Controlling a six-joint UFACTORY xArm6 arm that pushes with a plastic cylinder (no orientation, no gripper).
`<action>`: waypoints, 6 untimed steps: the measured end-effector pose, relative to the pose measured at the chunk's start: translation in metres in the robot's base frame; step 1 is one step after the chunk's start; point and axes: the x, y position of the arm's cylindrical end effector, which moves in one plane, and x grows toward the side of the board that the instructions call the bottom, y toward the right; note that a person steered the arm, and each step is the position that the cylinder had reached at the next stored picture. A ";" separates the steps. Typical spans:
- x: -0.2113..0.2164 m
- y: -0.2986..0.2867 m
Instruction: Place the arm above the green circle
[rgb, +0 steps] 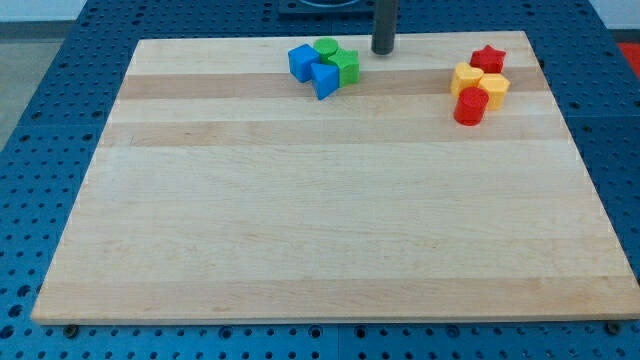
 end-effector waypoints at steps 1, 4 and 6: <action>0.000 -0.007; -0.026 -0.075; -0.026 -0.108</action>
